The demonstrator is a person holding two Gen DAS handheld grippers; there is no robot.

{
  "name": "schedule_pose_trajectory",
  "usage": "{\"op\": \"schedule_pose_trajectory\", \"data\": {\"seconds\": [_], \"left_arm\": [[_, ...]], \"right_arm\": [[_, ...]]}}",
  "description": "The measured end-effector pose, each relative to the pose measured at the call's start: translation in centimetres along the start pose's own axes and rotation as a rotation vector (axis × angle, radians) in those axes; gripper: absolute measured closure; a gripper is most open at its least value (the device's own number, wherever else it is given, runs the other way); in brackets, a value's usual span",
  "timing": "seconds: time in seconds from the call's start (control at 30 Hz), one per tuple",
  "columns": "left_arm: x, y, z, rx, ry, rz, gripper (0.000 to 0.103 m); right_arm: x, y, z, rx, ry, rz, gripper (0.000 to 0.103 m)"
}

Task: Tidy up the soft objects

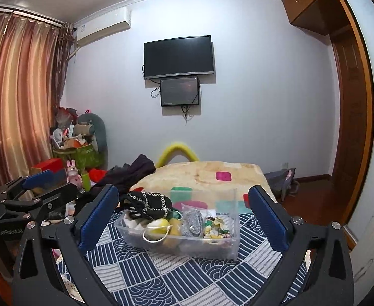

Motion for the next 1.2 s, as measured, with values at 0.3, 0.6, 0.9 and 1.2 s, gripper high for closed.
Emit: {"op": "schedule_pose_trajectory", "data": {"seconds": [0.3,0.6,0.9,1.2], "left_arm": [[-0.1,0.1,-0.2,0.005,0.000,-0.002,0.000],[-0.2,0.3,-0.2,0.012,-0.001,0.002,0.000],[-0.6,0.8,-0.3,0.016,-0.003,-0.020,0.000],[-0.7,1.3,-0.2,0.012,-0.007,-0.027,0.000]], "right_arm": [[0.0,0.3,0.2,-0.004,0.001,-0.003,0.001],[-0.1,0.6,0.3,-0.008,0.001,-0.004,0.001],[-0.2,0.6,0.4,-0.010,0.003,-0.006,0.001],[-0.4,0.9,0.6,-0.012,0.007,-0.008,0.001]]}}
Point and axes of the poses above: each gripper's, at about its wrist camera, not at the fingertips, and y roughly against the way its jaws point, z to its left, x to its underside, the point moved 9 cm from there along -y, roughly the way its jaws point, and after that the axes turned 9 degrees about z, right-handed, at the moved point
